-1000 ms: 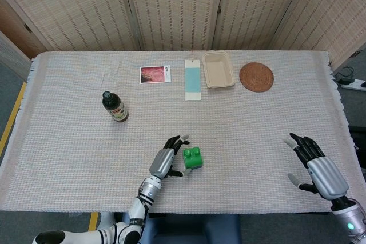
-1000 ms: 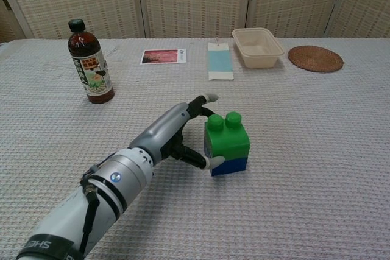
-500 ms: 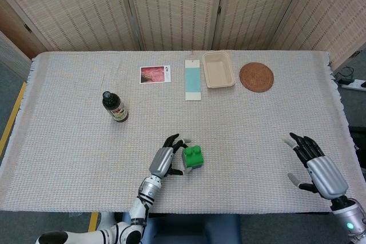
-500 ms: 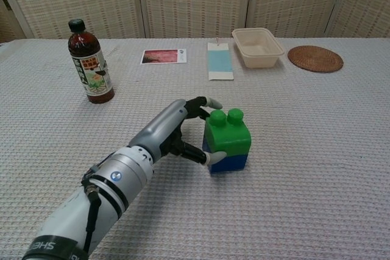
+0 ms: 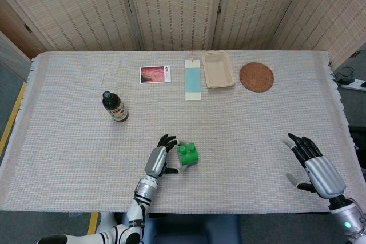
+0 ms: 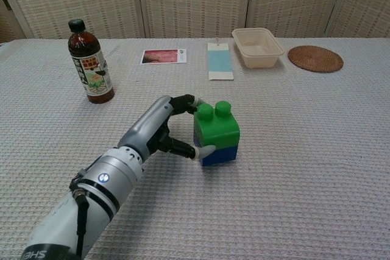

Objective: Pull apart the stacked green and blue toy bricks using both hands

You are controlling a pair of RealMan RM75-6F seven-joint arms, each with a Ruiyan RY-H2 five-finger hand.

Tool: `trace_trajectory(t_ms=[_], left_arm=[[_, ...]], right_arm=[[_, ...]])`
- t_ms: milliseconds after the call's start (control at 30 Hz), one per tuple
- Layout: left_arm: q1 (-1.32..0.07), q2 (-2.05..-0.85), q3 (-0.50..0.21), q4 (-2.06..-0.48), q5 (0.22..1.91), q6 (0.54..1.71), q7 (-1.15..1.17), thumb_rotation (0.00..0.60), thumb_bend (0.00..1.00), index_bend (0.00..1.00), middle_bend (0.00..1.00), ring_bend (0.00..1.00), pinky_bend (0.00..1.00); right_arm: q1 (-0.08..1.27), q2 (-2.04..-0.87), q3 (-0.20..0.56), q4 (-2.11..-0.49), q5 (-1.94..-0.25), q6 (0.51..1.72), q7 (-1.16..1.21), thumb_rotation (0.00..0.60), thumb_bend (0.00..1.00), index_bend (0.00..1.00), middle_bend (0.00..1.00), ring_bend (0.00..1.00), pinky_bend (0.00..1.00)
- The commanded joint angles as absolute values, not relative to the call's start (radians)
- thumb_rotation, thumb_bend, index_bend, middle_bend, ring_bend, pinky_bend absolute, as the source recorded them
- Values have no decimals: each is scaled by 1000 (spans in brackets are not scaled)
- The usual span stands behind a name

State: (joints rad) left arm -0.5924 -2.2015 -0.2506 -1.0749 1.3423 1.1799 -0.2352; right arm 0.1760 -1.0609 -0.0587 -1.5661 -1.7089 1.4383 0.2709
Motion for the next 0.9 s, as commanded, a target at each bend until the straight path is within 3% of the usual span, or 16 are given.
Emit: trace_trajectory(t_ms=[33, 200, 367, 567, 900], left_arm=[[-576, -2198, -257, -1083, 1348, 1211, -260, 600, 350, 668, 801, 237, 0], [-549, -2172, -258, -1118, 1364, 1259, -295, 600, 366, 765, 880, 309, 0], [-516, -2098, -252, -1232, 1347, 1248, -321, 600, 365, 790, 894, 327, 0], [-479, -2026, -236, -1351, 1357, 1270, -348, 600, 365, 803, 906, 349, 0], [-467, -1977, -254, -1441, 1343, 1275, -326, 600, 366, 807, 913, 360, 0]], right_arm=[[178, -1066, -57, -1566, -1707, 1434, 267, 600, 379, 0, 0, 0, 0], [182, -1087, -50, -1558, -1692, 1423, 261, 600, 379, 0, 0, 0, 0], [235, -1127, -40, -1537, -1675, 1332, 302, 600, 378, 0, 0, 0, 0], [390, -1149, -24, -1504, -1721, 1207, 749, 600, 378, 0, 0, 0, 0], [578, -1236, -8, -1433, -1684, 1003, 1195, 600, 379, 0, 0, 0, 0]])
